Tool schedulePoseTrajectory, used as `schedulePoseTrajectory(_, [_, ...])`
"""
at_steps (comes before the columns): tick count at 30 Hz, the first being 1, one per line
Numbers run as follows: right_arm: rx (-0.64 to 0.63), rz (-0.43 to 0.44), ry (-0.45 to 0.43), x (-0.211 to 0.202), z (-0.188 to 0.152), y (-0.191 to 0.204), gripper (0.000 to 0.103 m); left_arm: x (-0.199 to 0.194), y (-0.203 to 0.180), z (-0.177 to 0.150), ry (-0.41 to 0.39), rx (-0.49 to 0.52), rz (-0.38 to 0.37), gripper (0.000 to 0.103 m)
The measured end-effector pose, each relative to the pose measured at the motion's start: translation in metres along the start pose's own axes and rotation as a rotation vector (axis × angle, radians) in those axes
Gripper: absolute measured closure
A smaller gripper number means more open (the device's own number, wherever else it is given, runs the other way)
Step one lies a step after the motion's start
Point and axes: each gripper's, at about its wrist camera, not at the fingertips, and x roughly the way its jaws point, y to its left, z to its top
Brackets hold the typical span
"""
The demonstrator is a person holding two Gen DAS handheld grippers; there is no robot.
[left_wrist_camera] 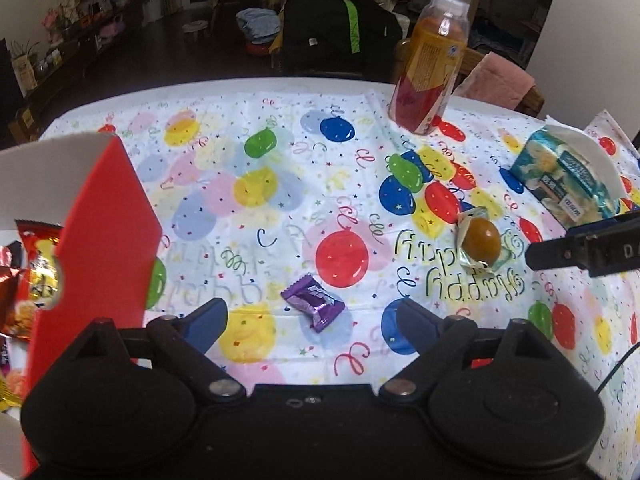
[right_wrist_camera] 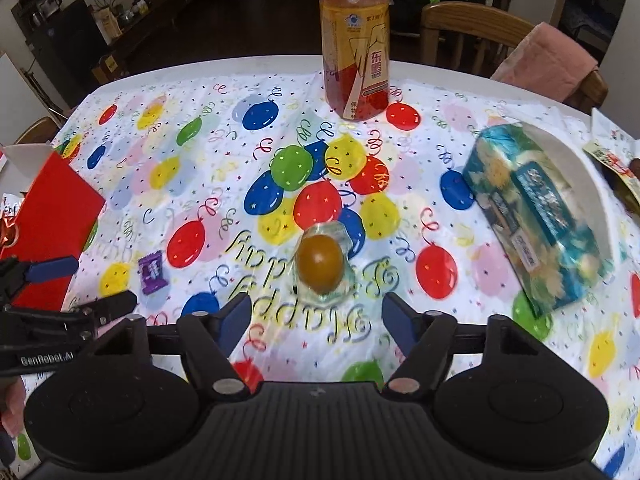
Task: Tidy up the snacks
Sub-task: 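Move both tools out of the box back toward the purple candy and egg, then grasp the purple candy with the left tool while the right tool grasps the wrapped egg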
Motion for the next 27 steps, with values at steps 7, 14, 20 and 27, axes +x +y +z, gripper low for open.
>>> schedulePoseTrajectory(7, [-0.002, 0.022, 0.017, 0.025, 0.016, -0.003, 0.049, 0.022, 0.001, 0.006, 0.034, -0.048, 0.018, 0.022])
schedulePoseTrajectory(14, [-0.011, 0.017, 0.032, 0.044, 0.023, -0.001, 0.058, 0.038, 0.0, 0.006, 0.067, -0.084, 0.025, 0.032])
schedulePoseTrajectory(20, [-0.016, 0.008, 0.039, 0.055, 0.026, 0.001, 0.061, 0.047, 0.002, 0.008, 0.082, -0.113, 0.039, 0.042])
schedulePoseTrajectory(27, [-0.036, -0.03, 0.043, 0.063, 0.026, 0.005, 0.063, 0.05, -0.003, 0.006, 0.085, -0.091, 0.054, 0.054])
